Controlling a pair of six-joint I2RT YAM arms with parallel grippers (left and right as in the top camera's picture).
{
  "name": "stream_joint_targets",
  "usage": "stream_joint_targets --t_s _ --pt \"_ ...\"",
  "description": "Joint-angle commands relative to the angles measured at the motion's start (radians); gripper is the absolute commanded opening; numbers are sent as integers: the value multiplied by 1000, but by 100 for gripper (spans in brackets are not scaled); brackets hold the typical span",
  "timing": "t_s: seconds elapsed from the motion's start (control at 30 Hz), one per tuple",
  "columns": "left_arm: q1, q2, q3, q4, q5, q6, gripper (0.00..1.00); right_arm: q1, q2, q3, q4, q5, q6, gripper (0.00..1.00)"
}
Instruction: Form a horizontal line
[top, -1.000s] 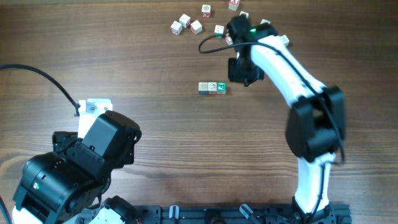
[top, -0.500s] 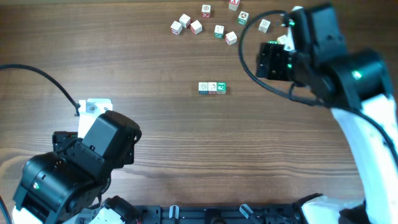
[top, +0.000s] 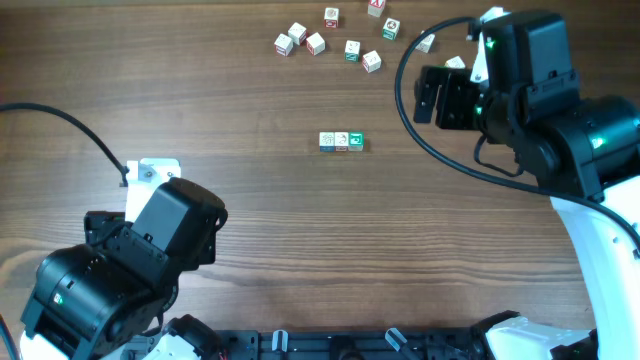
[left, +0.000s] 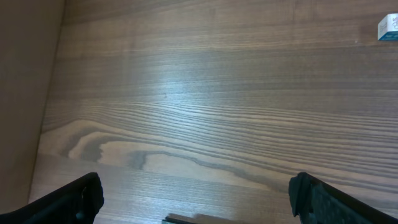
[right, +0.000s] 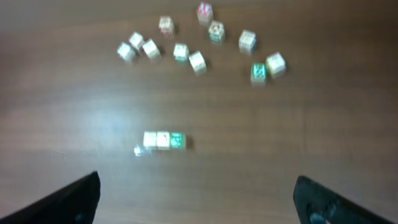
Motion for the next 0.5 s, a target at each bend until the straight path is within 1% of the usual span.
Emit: stream_joint_targets --t_s 0.0,0.07,0.17,0.3,0.4,0.47 --pt "3 -3 2 0 -6 -21 100 0 -61 5 123 -5 -90 100" --pt "3 -3 2 0 -6 -21 100 0 -95 5 190 -32 -145 100" --pt "3 -3 2 0 -6 -21 100 0 -150 5 241 -40 -171 100" --pt "3 -3 2 0 -6 -21 100 -25 -272 0 238 -40 -182 100" --pt "3 -3 2 0 -6 -21 100 -32 -381 -16 237 -57 -251 100" --pt "3 -3 2 0 -6 -21 100 -32 -438 -18 230 -63 -267 100"
